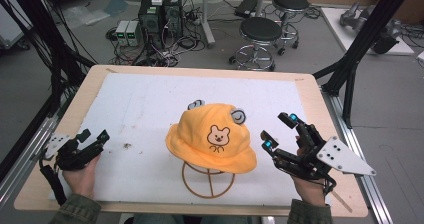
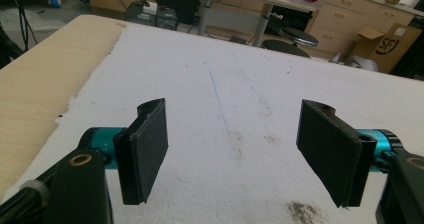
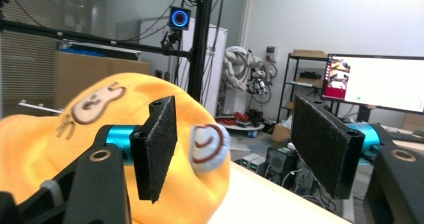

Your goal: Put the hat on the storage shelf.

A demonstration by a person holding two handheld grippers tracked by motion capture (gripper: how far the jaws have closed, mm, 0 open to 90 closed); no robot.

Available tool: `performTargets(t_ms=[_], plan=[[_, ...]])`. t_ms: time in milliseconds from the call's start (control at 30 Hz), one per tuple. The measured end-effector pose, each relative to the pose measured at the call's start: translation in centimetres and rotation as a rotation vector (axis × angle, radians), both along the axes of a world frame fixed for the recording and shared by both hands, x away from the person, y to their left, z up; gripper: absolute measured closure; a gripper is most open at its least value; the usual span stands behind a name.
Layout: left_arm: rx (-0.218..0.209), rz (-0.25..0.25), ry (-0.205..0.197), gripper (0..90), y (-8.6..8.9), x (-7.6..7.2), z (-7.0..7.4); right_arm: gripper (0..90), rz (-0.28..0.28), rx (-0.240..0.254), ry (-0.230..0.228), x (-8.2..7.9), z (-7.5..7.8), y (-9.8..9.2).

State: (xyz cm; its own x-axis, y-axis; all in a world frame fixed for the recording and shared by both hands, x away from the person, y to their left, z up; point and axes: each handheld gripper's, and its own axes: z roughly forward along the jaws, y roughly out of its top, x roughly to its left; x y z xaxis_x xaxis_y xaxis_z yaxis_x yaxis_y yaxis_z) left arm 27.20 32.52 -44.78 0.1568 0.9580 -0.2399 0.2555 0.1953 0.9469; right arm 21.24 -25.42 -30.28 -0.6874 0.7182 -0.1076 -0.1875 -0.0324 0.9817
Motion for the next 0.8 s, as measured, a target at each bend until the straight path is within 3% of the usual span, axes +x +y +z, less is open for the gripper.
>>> performTargets(t_ms=[400, 800], plan=[[-0.006, -0.002, 0.004, 28.8, 0.1, 0.0, 0.0, 33.6, -0.078, -0.020, 0.061, 1.2, -1.6, -1.4], [-0.001, 0.002, -0.002, 28.8, 0.1, 0.0, 0.0, 32.9, -0.180, -0.071, 0.140, 2.6, -4.5, -2.9]])
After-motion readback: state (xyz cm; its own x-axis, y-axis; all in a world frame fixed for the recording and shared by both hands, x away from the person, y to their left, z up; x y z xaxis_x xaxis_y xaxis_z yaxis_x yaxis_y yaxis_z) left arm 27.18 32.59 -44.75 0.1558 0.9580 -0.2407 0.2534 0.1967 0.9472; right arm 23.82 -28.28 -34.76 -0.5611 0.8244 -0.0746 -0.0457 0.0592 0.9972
